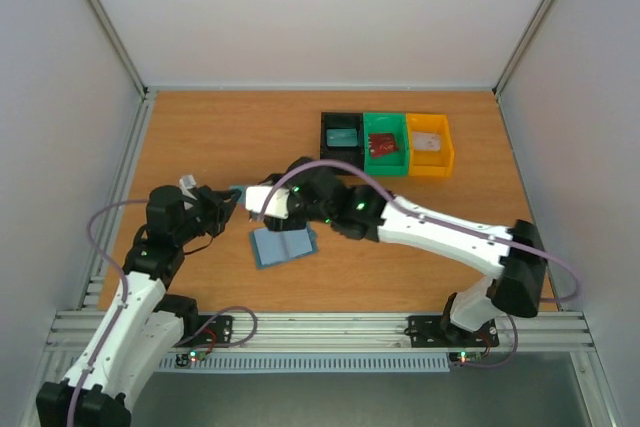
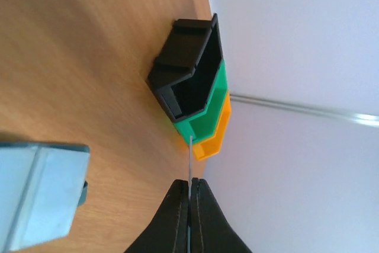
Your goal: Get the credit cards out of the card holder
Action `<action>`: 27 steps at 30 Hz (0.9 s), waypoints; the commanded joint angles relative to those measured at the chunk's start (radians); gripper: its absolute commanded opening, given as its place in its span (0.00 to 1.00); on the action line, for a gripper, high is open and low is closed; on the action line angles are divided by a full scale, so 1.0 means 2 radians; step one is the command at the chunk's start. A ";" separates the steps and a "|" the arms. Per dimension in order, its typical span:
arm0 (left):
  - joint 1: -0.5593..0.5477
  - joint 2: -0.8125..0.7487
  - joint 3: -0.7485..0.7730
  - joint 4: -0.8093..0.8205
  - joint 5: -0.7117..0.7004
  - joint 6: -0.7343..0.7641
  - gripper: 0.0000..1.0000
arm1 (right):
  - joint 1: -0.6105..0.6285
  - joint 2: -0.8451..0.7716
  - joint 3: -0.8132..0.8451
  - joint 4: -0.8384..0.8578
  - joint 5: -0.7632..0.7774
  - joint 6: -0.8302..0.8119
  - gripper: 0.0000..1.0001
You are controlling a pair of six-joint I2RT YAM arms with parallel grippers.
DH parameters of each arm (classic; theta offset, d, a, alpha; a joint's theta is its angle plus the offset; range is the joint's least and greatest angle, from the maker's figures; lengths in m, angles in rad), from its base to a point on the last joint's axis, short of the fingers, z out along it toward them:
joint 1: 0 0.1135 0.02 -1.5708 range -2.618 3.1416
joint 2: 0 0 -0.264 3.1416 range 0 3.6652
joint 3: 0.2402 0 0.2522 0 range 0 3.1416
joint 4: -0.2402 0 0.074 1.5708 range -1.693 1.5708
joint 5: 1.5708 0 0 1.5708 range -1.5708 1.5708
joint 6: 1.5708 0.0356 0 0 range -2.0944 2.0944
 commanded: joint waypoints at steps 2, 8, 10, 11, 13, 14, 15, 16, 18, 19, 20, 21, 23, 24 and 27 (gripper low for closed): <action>0.008 -0.034 -0.027 0.019 -0.021 -0.133 0.00 | 0.029 0.051 -0.016 0.124 0.058 -0.109 0.65; 0.008 -0.040 -0.050 0.018 -0.021 -0.159 0.00 | 0.025 0.113 0.004 0.132 0.076 -0.138 0.57; 0.008 -0.038 -0.055 0.024 -0.021 -0.166 0.00 | 0.022 0.128 0.003 0.147 0.078 -0.141 0.46; 0.008 -0.037 -0.056 0.022 -0.021 -0.170 0.00 | 0.022 0.135 0.004 0.157 0.085 -0.142 0.39; 0.009 -0.037 -0.057 0.018 -0.020 -0.178 0.00 | 0.020 0.149 0.005 0.164 0.096 -0.144 0.35; 0.008 -0.036 -0.057 0.018 -0.020 -0.180 0.00 | 0.020 0.153 0.005 0.166 0.097 -0.145 0.35; 0.008 -0.035 -0.057 0.021 -0.021 -0.180 0.00 | 0.020 0.156 0.004 0.167 0.097 -0.146 0.35; 0.008 -0.033 -0.058 0.026 -0.021 -0.181 0.00 | 0.020 0.159 0.003 0.167 0.097 -0.147 0.35; 0.009 -0.029 -0.060 0.028 -0.020 -0.182 0.00 | 0.017 0.165 0.003 0.162 0.094 -0.148 0.36; 0.008 -0.028 -0.060 0.028 -0.019 -0.182 0.00 | 0.015 0.167 0.002 0.161 0.094 -0.148 0.36; 0.008 -0.027 -0.060 0.028 -0.019 -0.183 0.00 | 0.014 0.169 0.002 0.160 0.095 -0.147 0.35; 0.008 -0.026 -0.060 0.028 -0.019 -0.183 0.00 | 0.012 0.171 0.003 0.162 0.098 -0.146 0.32; 0.008 -0.027 -0.062 0.025 -0.020 -0.182 0.00 | 0.010 0.174 0.003 0.165 0.105 -0.144 0.20; 0.009 -0.027 -0.062 0.022 -0.020 -0.184 0.00 | 0.009 0.174 0.004 0.165 0.106 -0.144 0.14; 0.009 -0.026 -0.064 0.018 -0.020 -0.186 0.00 | 0.009 0.174 0.007 0.157 0.112 -0.144 0.01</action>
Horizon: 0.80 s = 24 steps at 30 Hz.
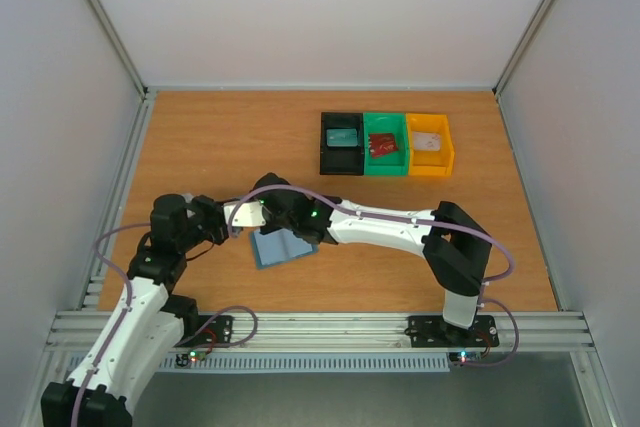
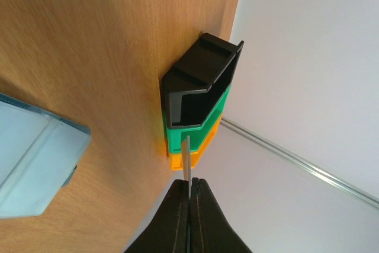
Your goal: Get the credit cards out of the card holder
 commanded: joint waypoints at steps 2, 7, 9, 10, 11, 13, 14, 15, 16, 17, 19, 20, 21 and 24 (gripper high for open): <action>0.002 0.002 -0.010 0.017 -0.001 -0.007 0.00 | -0.009 0.001 0.017 0.007 0.022 0.006 0.01; 0.003 0.003 -0.011 -0.010 -0.017 -0.010 0.73 | -0.034 -0.016 0.018 -0.008 0.006 0.035 0.01; 0.008 0.002 -0.012 -0.027 -0.029 -0.009 0.99 | -0.048 -0.020 0.023 -0.018 0.014 0.031 0.01; 0.014 0.000 -0.014 -0.032 -0.033 -0.007 0.99 | -0.058 -0.025 0.025 -0.020 0.022 0.024 0.01; 0.021 -0.002 -0.017 -0.037 -0.039 0.004 0.99 | -0.070 -0.030 0.026 -0.025 0.028 0.019 0.01; 0.035 -0.011 -0.024 -0.055 -0.058 0.019 0.99 | -0.108 -0.043 0.032 -0.047 0.023 0.018 0.01; 0.042 -0.015 -0.028 -0.063 -0.068 0.026 0.99 | -0.138 -0.050 0.038 -0.071 0.011 0.020 0.01; 0.052 -0.019 -0.033 -0.068 -0.080 0.032 0.99 | -0.163 -0.053 0.044 -0.082 0.000 0.020 0.01; 0.063 -0.022 -0.036 -0.068 -0.093 0.042 0.99 | -0.183 -0.054 0.048 -0.092 -0.004 0.016 0.01; 0.076 -0.026 -0.039 -0.068 -0.108 0.055 0.99 | -0.202 -0.051 0.049 -0.095 -0.007 0.007 0.01; 0.111 -0.033 -0.044 -0.062 -0.143 0.099 0.99 | -0.232 -0.043 0.049 -0.093 -0.021 -0.011 0.01; 0.124 -0.036 -0.046 -0.053 -0.163 0.121 0.99 | -0.246 -0.039 0.051 -0.097 -0.036 -0.017 0.01; 0.141 -0.039 -0.044 -0.040 -0.178 0.172 0.99 | -0.258 -0.033 0.054 -0.095 -0.052 -0.021 0.01; 0.177 -0.046 -0.027 -0.007 -0.204 0.308 0.99 | -0.288 -0.006 0.069 -0.088 -0.064 -0.034 0.01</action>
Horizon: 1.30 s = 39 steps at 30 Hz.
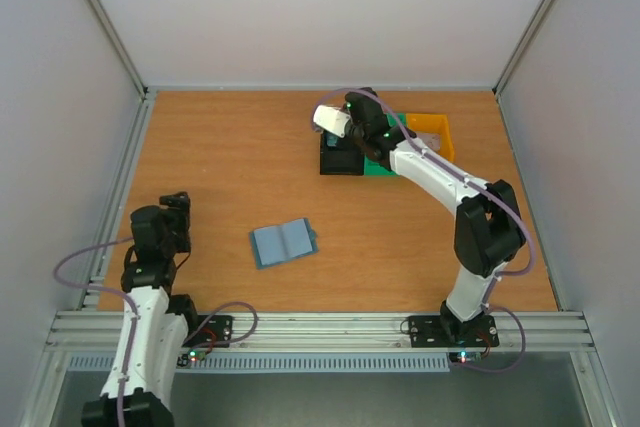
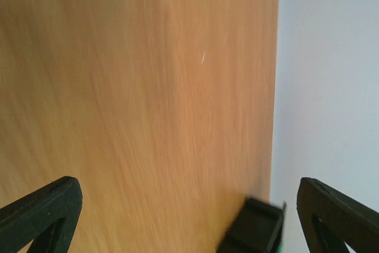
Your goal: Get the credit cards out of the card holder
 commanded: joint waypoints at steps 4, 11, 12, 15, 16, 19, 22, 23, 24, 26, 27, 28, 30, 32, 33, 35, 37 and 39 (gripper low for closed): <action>0.037 -0.004 0.018 0.159 -0.057 0.383 0.99 | -0.041 0.064 0.048 -0.019 -0.055 -0.049 0.01; 0.037 0.021 -0.007 0.178 -0.039 0.433 0.99 | -0.050 0.121 0.091 -0.056 -0.073 -0.088 0.01; 0.037 0.024 -0.009 0.177 -0.043 0.433 0.99 | -0.051 0.128 0.094 -0.056 -0.071 -0.093 0.01; 0.036 0.032 -0.013 0.176 -0.053 0.439 0.99 | -0.052 0.146 0.099 -0.050 -0.051 -0.105 0.01; 0.037 0.034 -0.013 0.176 -0.052 0.440 0.99 | -0.052 0.152 0.100 -0.047 -0.042 -0.108 0.01; 0.037 0.039 -0.015 0.177 -0.049 0.435 0.99 | -0.053 0.167 0.101 -0.026 -0.017 -0.123 0.01; 0.037 0.046 -0.017 0.183 -0.049 0.431 0.99 | -0.054 0.185 0.109 -0.007 -0.003 -0.131 0.01; 0.037 0.048 -0.018 0.184 -0.047 0.429 0.99 | -0.054 0.190 0.111 -0.002 0.000 -0.137 0.01; 0.037 0.049 -0.018 0.185 -0.046 0.428 0.99 | -0.054 0.197 0.112 0.005 0.005 -0.145 0.01; 0.037 0.053 -0.018 0.185 -0.047 0.427 0.99 | -0.055 0.207 0.117 0.014 0.016 -0.157 0.01; 0.037 0.054 -0.018 0.186 -0.048 0.427 0.99 | -0.056 0.212 0.122 0.014 0.018 -0.161 0.01; 0.037 0.054 -0.018 0.186 -0.050 0.428 0.99 | -0.055 0.215 0.126 0.013 0.019 -0.163 0.01; 0.037 0.055 -0.018 0.186 -0.051 0.427 0.99 | -0.056 0.219 0.130 0.011 0.018 -0.166 0.01; 0.037 0.053 -0.019 0.185 -0.049 0.427 0.99 | -0.056 0.221 0.129 0.012 0.017 -0.167 0.01; 0.037 0.053 -0.019 0.185 -0.050 0.427 0.99 | -0.056 0.222 0.129 0.012 0.017 -0.169 0.01; 0.037 0.054 -0.019 0.185 -0.052 0.428 0.99 | -0.056 0.228 0.133 0.013 0.018 -0.175 0.01; 0.037 0.056 -0.019 0.185 -0.053 0.426 0.99 | -0.056 0.234 0.142 0.009 0.024 -0.176 0.01; 0.037 0.056 -0.019 0.185 -0.050 0.422 0.99 | -0.056 0.236 0.146 0.005 0.025 -0.179 0.03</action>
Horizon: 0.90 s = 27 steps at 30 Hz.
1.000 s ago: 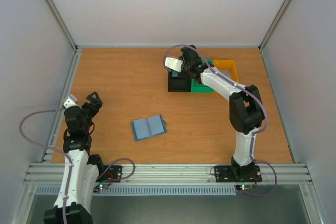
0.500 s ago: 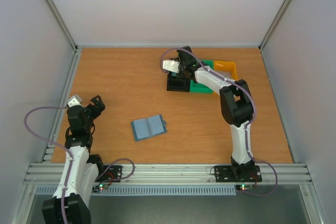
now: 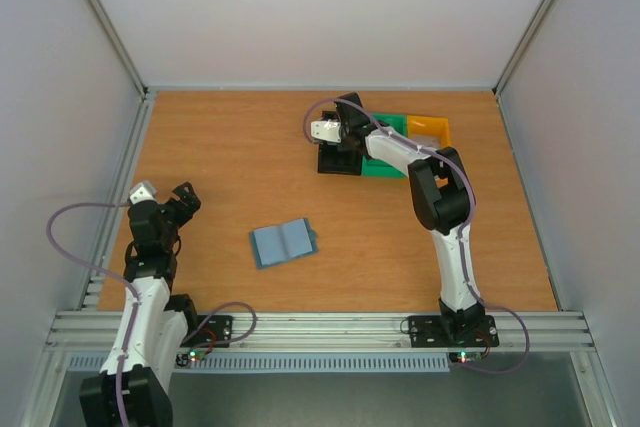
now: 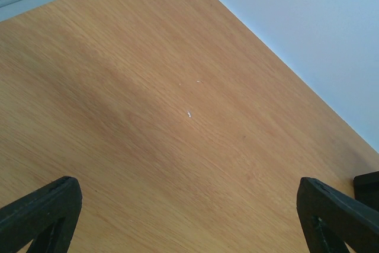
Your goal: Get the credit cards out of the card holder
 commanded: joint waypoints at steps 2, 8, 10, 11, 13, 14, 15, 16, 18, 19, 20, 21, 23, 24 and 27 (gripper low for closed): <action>0.002 0.001 -0.005 0.033 -0.009 0.004 0.99 | -0.003 0.015 0.021 0.009 0.014 -0.018 0.07; 0.002 0.001 -0.006 0.031 -0.010 0.004 0.99 | -0.003 0.032 0.031 0.009 0.019 -0.027 0.15; 0.002 0.001 -0.006 0.029 -0.012 0.003 0.99 | -0.003 0.032 0.035 -0.005 0.018 -0.027 0.18; 0.002 0.001 -0.006 0.029 -0.013 0.003 0.99 | -0.003 0.030 0.036 -0.009 0.017 -0.025 0.18; 0.002 0.000 -0.006 0.029 -0.011 0.001 0.99 | -0.003 0.025 0.035 -0.023 0.011 -0.022 0.19; 0.002 0.000 -0.006 0.029 -0.011 -0.001 0.99 | -0.003 0.021 0.033 -0.028 0.007 -0.020 0.19; 0.002 0.001 -0.006 0.029 -0.010 -0.002 0.99 | -0.003 0.017 0.032 -0.032 0.003 -0.017 0.20; 0.002 0.000 -0.006 0.029 -0.010 -0.003 0.99 | -0.003 0.015 0.032 -0.036 0.000 -0.014 0.22; 0.002 0.000 -0.006 0.029 -0.009 -0.004 0.99 | -0.003 0.011 0.036 -0.044 0.000 -0.006 0.28; 0.002 -0.001 -0.006 0.030 -0.010 -0.005 0.99 | -0.003 0.010 0.041 -0.051 0.000 -0.001 0.35; 0.002 -0.001 -0.006 0.030 -0.010 -0.005 0.99 | -0.003 0.010 0.050 -0.068 -0.003 0.005 0.45; 0.002 -0.001 -0.006 0.030 -0.010 -0.005 0.99 | -0.003 0.010 0.062 -0.085 -0.005 0.014 0.55; 0.002 -0.001 -0.006 0.029 -0.010 -0.005 0.99 | -0.003 0.010 0.080 -0.104 -0.009 0.032 0.64; 0.002 -0.002 -0.006 0.028 -0.011 -0.006 0.99 | -0.003 0.006 0.083 -0.107 -0.012 0.037 0.67; 0.002 0.001 -0.006 0.026 -0.013 -0.006 0.99 | -0.003 -0.008 0.083 -0.104 -0.018 0.046 0.75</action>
